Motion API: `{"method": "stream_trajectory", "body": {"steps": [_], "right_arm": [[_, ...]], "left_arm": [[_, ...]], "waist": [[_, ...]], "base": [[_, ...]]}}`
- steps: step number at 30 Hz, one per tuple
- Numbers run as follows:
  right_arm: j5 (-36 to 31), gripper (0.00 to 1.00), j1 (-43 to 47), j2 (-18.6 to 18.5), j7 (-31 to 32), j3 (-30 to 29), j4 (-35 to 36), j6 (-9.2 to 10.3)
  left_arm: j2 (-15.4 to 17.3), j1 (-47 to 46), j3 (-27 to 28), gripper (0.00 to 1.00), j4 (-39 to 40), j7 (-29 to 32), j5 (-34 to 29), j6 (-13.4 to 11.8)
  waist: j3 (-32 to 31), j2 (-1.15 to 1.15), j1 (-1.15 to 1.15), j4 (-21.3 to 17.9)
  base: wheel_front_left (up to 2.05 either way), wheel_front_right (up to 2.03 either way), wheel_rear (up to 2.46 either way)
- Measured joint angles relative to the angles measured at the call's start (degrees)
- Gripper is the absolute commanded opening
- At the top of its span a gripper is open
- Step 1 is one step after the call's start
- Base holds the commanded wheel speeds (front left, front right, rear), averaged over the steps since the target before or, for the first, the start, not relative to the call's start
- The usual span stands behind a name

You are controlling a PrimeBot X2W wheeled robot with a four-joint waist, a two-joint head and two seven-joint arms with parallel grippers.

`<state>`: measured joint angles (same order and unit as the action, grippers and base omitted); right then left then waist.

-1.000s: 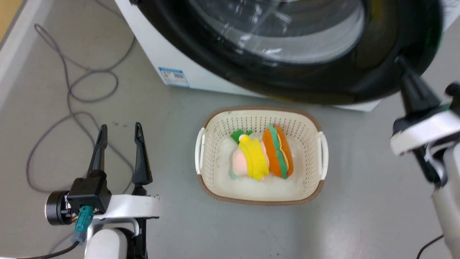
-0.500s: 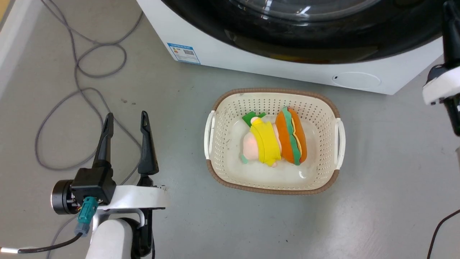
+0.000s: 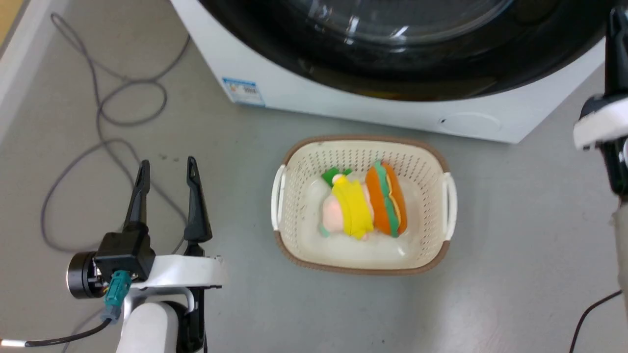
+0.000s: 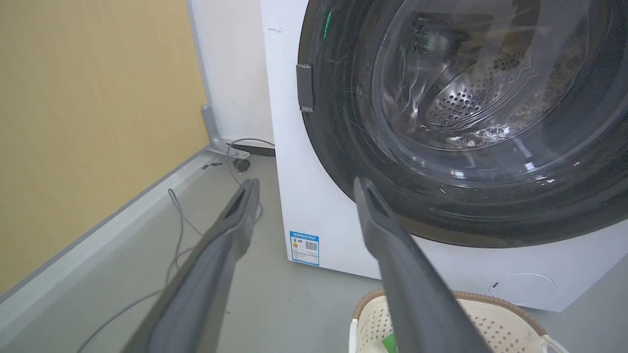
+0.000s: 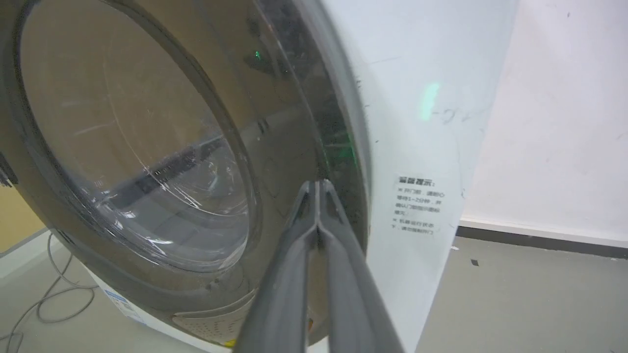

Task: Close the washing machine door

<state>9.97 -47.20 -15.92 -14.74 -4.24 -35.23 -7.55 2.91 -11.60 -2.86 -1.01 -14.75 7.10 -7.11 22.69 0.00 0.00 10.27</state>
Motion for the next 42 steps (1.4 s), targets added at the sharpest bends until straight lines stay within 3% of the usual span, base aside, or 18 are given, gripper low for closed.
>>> {"method": "stream_trajectory", "body": {"steps": [16,17,18,19,24,31,39,40,42], "right_arm": [[-5.7,0.0,19.5,7.0,0.0,-3.3,22.1,0.01],[-5.9,0.17,20.6,7.6,0.0,-3.3,22.7,0.01],[-6.0,0.48,21.8,8.2,0.0,-3.3,22.9,0.01],[-6.1,1.0,23.1,8.7,0.0,-3.1,23.1,0.01],[-7.8,1.0,31.1,11.4,0.0,-1.9,25.1,0.01],[-7.3,1.0,38.7,12.5,0.0,-1.3,26.4,0.01],[-2.2,1.0,46.3,12.7,0.0,0.4,27.0,0.01],[-1.9,0.0,46.7,12.7,0.0,0.5,27.0,0.01],[-1.9,0.0,46.7,12.7,0.0,0.5,26.9,0.01]], "left_arm": [[-0.1,5.0,2.8,1.0,-2.3,0.0,-2.7,1.4],[-0.1,5.3,3.0,1.0,-2.4,0.0,-3.0,1.5],[-0.1,5.7,3.1,1.0,-2.5,0.0,-3.0,1.5],[-0.1,6.1,3.3,1.0,-2.6,0.0,-3.0,1.5],[-0.1,9.4,4.0,1.0,-3.8,0.0,-3.0,1.5],[-0.1,12.0,4.0,1.0,-4.6,0.0,-3.0,1.5],[-0.1,13.9,3.8,1.0,-4.6,0.0,-3.0,1.7],[-0.1,14.0,3.8,0.0,-4.6,0.0,-3.0,1.8],[-0.1,14.0,3.8,0.0,-4.7,0.1,-3.0,1.8]], "waist": [[-10.9,0.0,-0.01,-8.1],[-11.5,0.0,-0.01,-8.7],[-12.1,0.0,-0.01,-9.2],[-12.7,0.0,-0.01,-9.8],[-17.2,0.0,-0.01,-12.7],[-21.2,0.0,-0.01,-14.1],[-23.4,0.0,-0.01,-14.2],[-23.4,0.0,-0.02,-14.2],[-23.5,0.0,-0.01,-14.2]], "base": [[0.0,0.0,0.0],[0.0,0.0,0.0],[0.0,0.0,0.0],[0.0,0.0,0.0],[0.0,0.0,0.0],[0.0,0.0,0.0],[0.0,0.0,0.0],[0.0,0.0,0.0],[0.0,0.0,0.0]]}}
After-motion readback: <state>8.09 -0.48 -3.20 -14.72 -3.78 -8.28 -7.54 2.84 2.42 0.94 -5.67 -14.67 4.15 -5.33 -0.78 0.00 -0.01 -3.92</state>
